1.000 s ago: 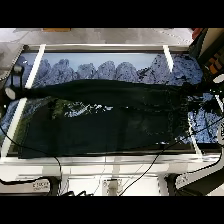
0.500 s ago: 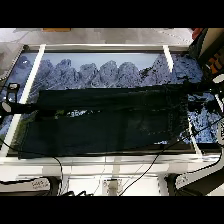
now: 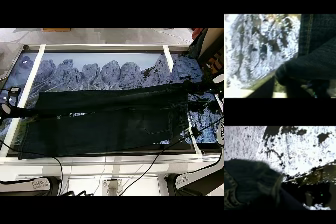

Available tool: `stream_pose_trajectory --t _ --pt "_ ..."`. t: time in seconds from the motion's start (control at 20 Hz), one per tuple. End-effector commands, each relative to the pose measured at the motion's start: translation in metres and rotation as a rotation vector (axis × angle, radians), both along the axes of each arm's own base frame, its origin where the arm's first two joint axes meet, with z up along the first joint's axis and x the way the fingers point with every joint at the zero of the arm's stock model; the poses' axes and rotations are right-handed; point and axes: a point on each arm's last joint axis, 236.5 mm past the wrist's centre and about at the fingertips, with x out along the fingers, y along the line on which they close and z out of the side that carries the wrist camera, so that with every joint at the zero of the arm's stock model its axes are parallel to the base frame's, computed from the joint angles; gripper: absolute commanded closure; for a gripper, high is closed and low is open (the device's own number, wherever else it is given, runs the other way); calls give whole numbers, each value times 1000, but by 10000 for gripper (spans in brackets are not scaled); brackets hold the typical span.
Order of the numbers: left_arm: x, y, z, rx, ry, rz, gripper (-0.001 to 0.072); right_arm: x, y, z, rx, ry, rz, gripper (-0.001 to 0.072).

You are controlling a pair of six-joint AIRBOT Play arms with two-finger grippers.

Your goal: Fold the clothes and pants, and hang the long-sleeved shirts on hangers.

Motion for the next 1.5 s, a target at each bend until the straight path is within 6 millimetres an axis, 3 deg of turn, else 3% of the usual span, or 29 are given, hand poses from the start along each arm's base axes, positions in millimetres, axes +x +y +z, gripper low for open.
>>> stream_pose_trajectory --t 0.0,0.15,0.3,0.35,0.4,0.45,0.5,0.55,0.65,0.8,0.95,1.05,1.2,1.25,1.3,1.45 --pt "-4 -7 0 -16 21 -5 24 2 -1 2 1 -10 -8 1" --pt "5 -11 29 18 -38 -24 3 -7 3 6 10 33 12 0" --pt "21 -6 101 105 -206 -30 4 -31 -10 27 -65 114 45 23" --pt "18 -8 122 109 -244 -20 6 -44 -13 34 -85 154 43 24" --pt "9 -14 133 74 -256 16 16 -59 -17 40 -104 197 47 80" --pt "-4 -22 138 6 -248 82 133 -76 -14 44 -101 250 61 235" --pt "-18 -30 139 -61 -228 150 414 -94 -10 46 -85 308 77 421" --pt "-33 -37 139 -112 -199 202 681 -116 -6 47 -61 383 91 541" --pt "-50 -52 148 -172 -179 235 689 -146 6 49 -8 464 97 678" --pt "-67 -61 165 -170 -185 230 688 -196 10 47 12 489 77 678" --pt "-77 -67 167 -175 -176 230 688 -252 24 24 115 427 13 679" --pt "-80 -69 156 -186 -156 233 688 -269 47 11 206 284 -3 679" --pt "-86 -72 136 -200 -117 238 688 -280 43 -15 265 128 -250 666" --pt "-88 -73 130 -204 -108 239 688 -282 39 -25 298 114 -359 458" --pt "-89 -75 126 -211 -101 241 688 -282 37 -36 333 112 -440 181" --pt "-84 -91 122 -296 -117 244 688 -274 38 -54 414 118 -528 158"
